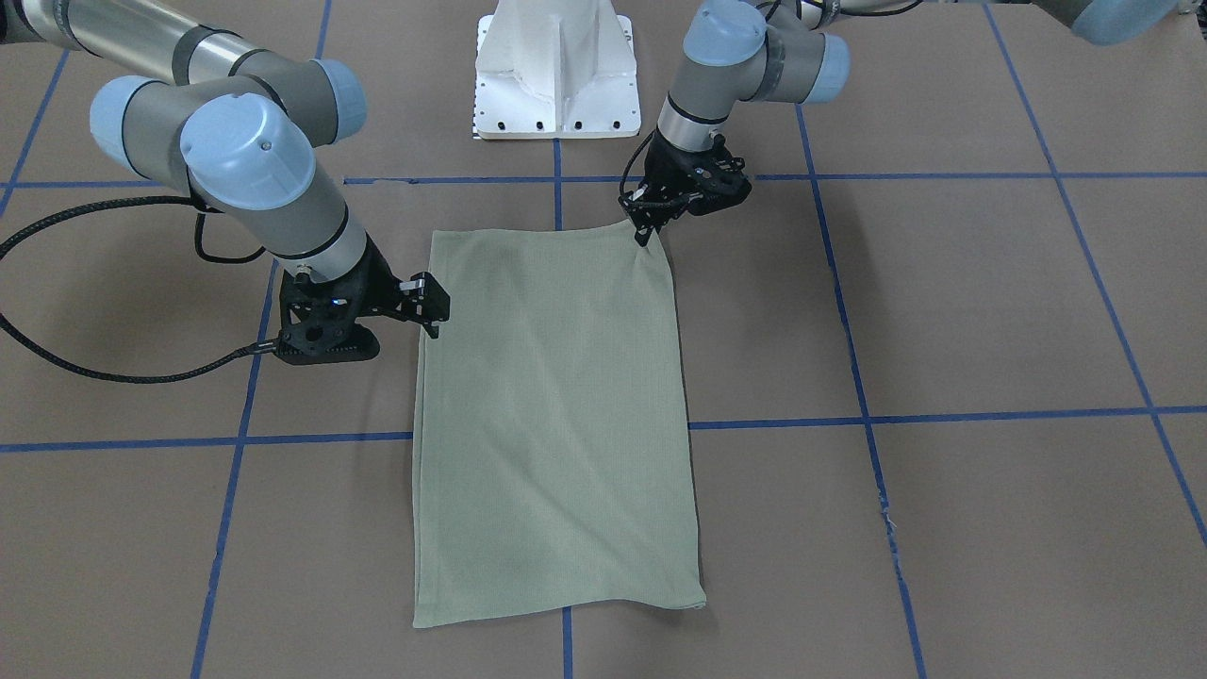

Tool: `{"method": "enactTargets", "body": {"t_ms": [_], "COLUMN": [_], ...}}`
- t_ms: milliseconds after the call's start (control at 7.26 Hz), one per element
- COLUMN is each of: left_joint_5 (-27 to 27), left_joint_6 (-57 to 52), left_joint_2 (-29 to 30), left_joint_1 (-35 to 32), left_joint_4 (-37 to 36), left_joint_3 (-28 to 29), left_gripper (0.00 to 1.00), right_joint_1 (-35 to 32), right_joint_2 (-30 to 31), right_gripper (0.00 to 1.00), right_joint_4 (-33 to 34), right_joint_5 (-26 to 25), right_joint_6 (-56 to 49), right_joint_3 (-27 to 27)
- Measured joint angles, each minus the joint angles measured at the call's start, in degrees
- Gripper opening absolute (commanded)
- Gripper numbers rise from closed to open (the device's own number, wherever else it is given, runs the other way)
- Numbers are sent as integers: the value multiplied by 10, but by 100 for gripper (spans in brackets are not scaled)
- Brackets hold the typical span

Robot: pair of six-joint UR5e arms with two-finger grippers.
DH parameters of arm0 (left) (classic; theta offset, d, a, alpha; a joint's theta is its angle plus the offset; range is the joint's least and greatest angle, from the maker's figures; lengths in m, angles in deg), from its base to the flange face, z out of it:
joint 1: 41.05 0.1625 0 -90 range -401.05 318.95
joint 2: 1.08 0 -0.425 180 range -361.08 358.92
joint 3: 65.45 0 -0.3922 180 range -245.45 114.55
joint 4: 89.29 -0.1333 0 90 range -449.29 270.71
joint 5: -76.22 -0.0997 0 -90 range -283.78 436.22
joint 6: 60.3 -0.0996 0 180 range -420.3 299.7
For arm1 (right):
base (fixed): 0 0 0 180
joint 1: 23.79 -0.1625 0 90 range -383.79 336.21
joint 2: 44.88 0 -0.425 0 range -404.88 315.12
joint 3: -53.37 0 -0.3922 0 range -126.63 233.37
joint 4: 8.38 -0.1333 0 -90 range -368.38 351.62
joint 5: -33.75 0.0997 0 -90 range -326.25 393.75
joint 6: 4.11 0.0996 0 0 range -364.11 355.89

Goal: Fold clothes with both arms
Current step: 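Move the left gripper to the shirt's near edge while the right gripper lowers, then lower both grippers onto the two near corners of the shirt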

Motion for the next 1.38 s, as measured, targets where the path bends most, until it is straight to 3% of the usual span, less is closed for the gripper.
{"method": "enactTargets", "body": {"t_ms": [413,689,1103,1378], "left_joint_5": [1,3,5,6], "left_joint_6": [-1,-1,-2,-2], "left_joint_2": [4,6,4,6], "left_joint_1": [7,23,30,31], "left_joint_4": [-7,-7,-3,-3], "left_joint_3": [-9,-10,-7,-7], "left_gripper": [0,0,0,0], "right_joint_1": [34,107,179,206], "right_joint_2": [19,41,57,70], "right_gripper": [100,100,100,100], "right_joint_4": [-3,-3,-1,-1], "right_joint_5": [-12,-68,-134,-157], "right_joint_6": [81,218,402,462], "right_joint_3": [-33,-80,-92,-94]}}
